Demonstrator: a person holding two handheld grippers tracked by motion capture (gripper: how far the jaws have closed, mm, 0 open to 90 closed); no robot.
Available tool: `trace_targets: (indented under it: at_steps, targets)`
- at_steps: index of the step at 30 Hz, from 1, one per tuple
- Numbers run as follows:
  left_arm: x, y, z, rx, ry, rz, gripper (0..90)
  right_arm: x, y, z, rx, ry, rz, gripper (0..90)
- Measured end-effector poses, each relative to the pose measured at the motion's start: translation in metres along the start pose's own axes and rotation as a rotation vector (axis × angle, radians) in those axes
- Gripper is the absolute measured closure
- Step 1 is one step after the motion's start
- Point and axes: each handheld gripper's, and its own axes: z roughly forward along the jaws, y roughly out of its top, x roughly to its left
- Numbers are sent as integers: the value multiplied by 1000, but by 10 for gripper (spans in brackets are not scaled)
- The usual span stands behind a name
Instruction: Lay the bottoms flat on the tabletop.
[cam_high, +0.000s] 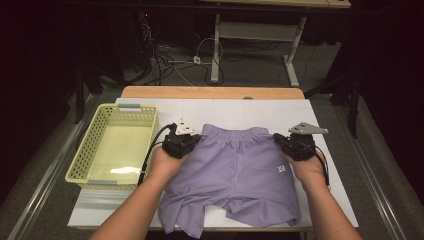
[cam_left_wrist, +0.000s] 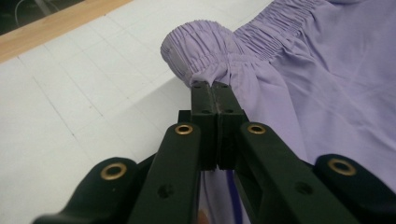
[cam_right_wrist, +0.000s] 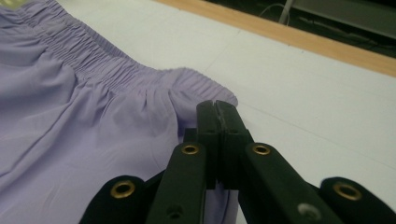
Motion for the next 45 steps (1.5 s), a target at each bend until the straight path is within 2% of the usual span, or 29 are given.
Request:
trace_targets:
  at_steps: [3,5,8,9,10,11,13,15,17,19,24,32,39,42,45]
  targets:
    - [9,9,10,1,10,-17,874,-1,5,22,39,-13,-6,900]
    - [17,24,9,-24,30,-20,874,-5,18,31,21,-22,8,900]
    - [30,53,0,-92,90,-30,872,-15,53,29,-60,-58,24,898]
    - [34,60,-2,-108,119,-43,867,-18,63,27,-91,-68,41,850]
    - [37,65,-4,-118,133,-56,802,-22,72,24,-109,-60,61,791]
    - [39,67,-5,-116,129,-60,768,-25,77,23,-114,-49,73,771]
    - [37,64,-5,-103,106,-58,695,-23,79,21,-108,-51,63,729]
    - [33,53,-5,-103,85,-63,636,-18,71,20,-93,-40,43,724]
    - [27,40,-4,-101,67,-65,635,-13,58,20,-70,-39,26,724]
    - [21,27,-6,-99,40,-82,635,-9,43,18,-51,-30,31,724]
    - [0,-5,-18,-115,-16,-84,601,0,8,9,-18,-17,55,720]
    - [-27,-65,-44,-130,-90,-82,524,15,-33,-17,-9,4,60,712]
    - [-48,-104,-71,-137,-102,-41,324,28,-61,-45,-1,2,39,711]
    - [-50,-113,-76,-158,-106,-24,257,33,-73,-57,2,4,43,711]
    - [-48,-115,-74,-161,-109,-41,169,36,-84,-67,8,6,55,711]
